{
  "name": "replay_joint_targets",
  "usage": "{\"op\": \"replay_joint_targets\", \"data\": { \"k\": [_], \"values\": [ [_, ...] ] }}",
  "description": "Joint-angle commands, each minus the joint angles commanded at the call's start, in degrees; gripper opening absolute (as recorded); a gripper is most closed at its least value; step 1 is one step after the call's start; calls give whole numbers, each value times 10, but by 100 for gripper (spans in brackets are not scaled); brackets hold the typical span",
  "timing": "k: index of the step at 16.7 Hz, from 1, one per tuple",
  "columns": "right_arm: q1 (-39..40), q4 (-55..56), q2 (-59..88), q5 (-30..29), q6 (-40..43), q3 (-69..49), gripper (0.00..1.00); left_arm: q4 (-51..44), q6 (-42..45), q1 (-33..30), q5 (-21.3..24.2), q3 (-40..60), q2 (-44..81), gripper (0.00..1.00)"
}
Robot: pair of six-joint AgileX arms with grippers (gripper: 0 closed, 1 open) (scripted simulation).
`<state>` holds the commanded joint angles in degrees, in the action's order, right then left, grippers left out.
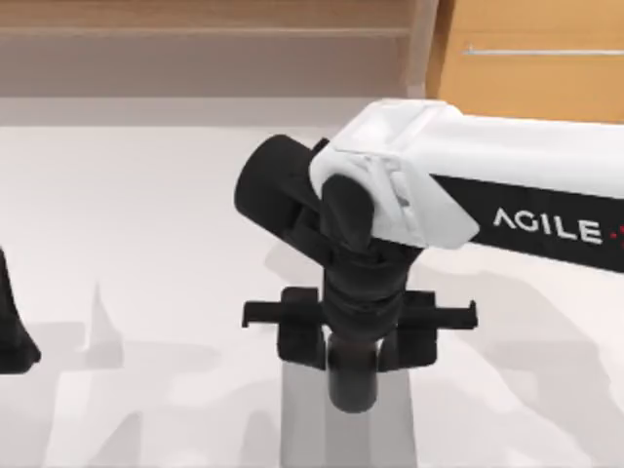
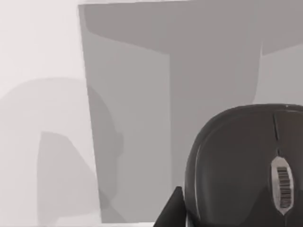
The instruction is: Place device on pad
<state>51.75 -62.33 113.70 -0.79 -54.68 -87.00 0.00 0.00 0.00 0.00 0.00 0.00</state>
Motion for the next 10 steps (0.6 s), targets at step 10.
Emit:
{"op": "replay_joint_targets", "data": {
  "k": [10],
  "values": [
    [38, 94, -4, 3, 2, 10, 0, 0, 0, 0, 0, 0, 0, 100]
  ]
}}
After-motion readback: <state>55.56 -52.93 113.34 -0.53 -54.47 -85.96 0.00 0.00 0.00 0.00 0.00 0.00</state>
